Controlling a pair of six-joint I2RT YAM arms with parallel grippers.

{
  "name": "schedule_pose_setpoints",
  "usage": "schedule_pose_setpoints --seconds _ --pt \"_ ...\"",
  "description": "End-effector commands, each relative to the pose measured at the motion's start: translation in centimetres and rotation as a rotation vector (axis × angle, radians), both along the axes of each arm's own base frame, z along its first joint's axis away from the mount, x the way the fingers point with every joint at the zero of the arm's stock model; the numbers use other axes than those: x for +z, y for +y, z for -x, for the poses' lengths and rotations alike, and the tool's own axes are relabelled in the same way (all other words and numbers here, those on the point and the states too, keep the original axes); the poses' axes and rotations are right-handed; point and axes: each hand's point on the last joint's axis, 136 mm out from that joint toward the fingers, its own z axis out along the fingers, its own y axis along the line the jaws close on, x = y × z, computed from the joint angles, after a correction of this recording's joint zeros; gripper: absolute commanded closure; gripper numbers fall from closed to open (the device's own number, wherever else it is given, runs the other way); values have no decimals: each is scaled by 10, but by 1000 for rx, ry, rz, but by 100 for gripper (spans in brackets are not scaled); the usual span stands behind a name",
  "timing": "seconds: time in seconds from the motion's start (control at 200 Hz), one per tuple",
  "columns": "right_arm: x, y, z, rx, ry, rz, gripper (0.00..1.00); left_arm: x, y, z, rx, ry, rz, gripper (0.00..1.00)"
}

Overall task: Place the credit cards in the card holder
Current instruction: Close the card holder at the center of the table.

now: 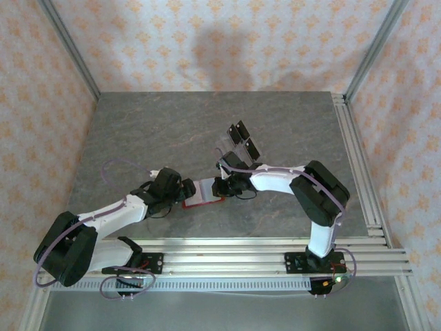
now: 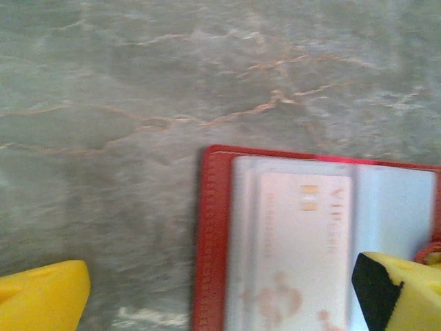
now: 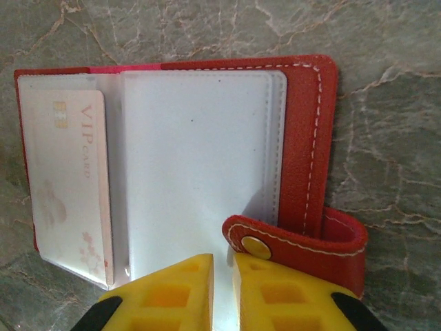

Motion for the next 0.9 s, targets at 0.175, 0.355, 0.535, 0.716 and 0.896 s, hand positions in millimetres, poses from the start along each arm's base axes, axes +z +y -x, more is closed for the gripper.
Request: schedule_pose_setpoints --seconds 0.175,0.355,0.535,0.716,0.896 --pt "-24 -17 12 -25 56 67 85 7 -22 -23 -42 -84 86 0" --pt "-25 -17 13 -25 60 66 85 0 -25 -29 -52 -74 77 0" --pt "-26 -17 13 -28 65 66 86 6 -37 -37 -82 -100 120 0" --pt "-27 -18 13 -29 66 69 87 21 -46 -43 -106 -146 144 0" --pt "-29 -18 14 -28 72 71 87 25 -51 -47 -117 -155 151 0"
